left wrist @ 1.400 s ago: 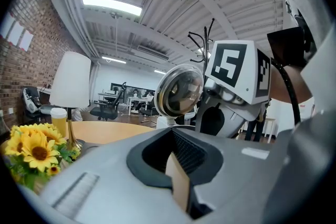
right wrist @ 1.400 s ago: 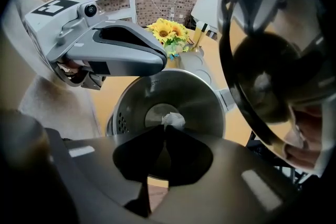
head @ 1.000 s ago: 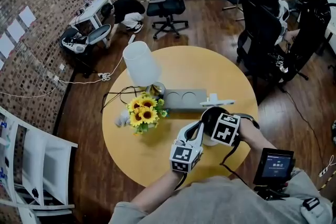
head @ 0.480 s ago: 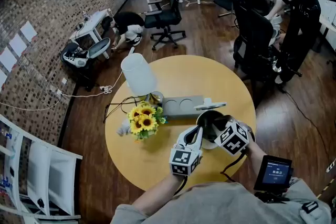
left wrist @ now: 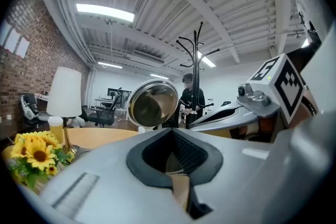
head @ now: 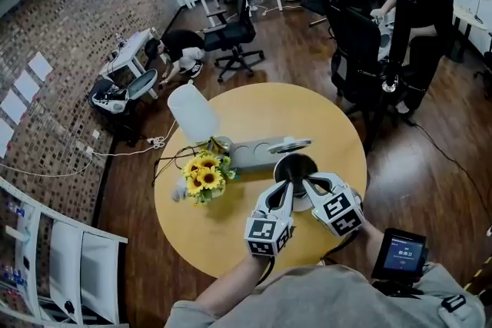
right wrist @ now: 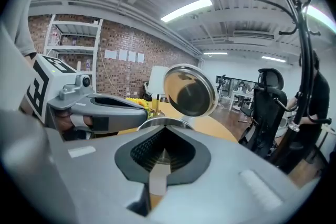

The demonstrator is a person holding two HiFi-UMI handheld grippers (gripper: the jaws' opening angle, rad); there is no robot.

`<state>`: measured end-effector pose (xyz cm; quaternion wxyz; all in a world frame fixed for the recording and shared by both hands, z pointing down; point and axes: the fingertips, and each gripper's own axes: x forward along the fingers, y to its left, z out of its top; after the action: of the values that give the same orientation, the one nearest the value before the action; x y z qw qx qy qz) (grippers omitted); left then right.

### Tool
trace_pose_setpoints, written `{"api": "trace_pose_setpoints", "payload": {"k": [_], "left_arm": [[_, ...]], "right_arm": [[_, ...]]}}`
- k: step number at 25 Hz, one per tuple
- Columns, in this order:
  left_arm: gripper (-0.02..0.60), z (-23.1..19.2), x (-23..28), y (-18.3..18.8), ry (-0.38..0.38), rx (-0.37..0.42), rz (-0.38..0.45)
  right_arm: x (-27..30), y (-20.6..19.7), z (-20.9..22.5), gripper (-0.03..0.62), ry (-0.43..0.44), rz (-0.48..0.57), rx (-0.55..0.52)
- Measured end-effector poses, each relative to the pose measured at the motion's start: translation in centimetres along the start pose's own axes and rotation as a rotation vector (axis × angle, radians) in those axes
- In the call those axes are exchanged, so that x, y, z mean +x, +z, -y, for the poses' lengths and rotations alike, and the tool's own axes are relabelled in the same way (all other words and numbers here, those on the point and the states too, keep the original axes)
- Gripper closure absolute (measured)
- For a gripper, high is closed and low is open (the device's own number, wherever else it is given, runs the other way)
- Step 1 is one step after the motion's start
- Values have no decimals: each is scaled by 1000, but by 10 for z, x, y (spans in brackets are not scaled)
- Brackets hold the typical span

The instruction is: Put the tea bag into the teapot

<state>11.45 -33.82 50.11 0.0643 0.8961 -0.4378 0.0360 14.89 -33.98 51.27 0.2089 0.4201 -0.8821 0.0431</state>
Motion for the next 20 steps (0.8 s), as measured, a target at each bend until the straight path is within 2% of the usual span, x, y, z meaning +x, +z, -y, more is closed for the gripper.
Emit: {"api": "trace_pose_setpoints", "payload": {"k": [4, 9, 13, 20], "left_arm": [[580, 10, -12, 2, 1, -8, 13], [580, 31, -23, 3, -61, -9, 23], [580, 45, -47, 0, -110, -15, 27], [580, 72, -121, -10, -197, -12, 21]], "right_arm": [[-14, 3, -5, 585, -11, 39, 25], [-35, 1, -19, 585, -44, 62, 47], [-55, -5, -48, 585, -78, 61, 60], [-98, -22, -117, 585, -158, 48, 112]]}}
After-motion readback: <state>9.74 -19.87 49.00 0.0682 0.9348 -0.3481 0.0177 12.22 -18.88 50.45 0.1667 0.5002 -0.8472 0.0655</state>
